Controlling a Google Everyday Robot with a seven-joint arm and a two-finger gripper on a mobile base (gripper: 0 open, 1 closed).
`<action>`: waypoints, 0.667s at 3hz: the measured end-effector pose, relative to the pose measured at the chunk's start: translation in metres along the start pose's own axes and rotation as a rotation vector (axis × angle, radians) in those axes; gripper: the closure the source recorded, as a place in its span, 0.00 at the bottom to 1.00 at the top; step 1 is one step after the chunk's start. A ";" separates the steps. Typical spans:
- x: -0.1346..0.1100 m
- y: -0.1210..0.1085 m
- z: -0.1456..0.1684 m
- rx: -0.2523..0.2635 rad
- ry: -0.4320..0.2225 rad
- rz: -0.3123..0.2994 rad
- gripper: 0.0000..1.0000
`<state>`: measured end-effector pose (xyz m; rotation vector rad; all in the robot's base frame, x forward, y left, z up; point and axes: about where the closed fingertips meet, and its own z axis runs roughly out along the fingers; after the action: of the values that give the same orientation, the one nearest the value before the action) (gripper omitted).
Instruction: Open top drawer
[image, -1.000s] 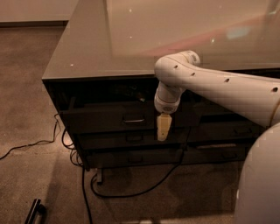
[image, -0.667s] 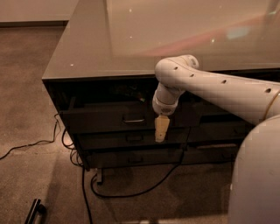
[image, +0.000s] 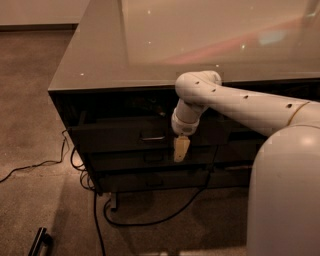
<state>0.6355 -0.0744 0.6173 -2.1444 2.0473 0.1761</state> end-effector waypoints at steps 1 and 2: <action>0.001 0.000 -0.003 -0.001 0.003 0.000 0.41; -0.001 0.000 -0.010 -0.001 0.003 0.000 0.65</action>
Offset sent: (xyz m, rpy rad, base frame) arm -0.1107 -0.0687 0.0172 -0.1486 -0.0004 -0.1734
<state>0.6353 -0.0757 0.6271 -2.1467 2.0487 0.1735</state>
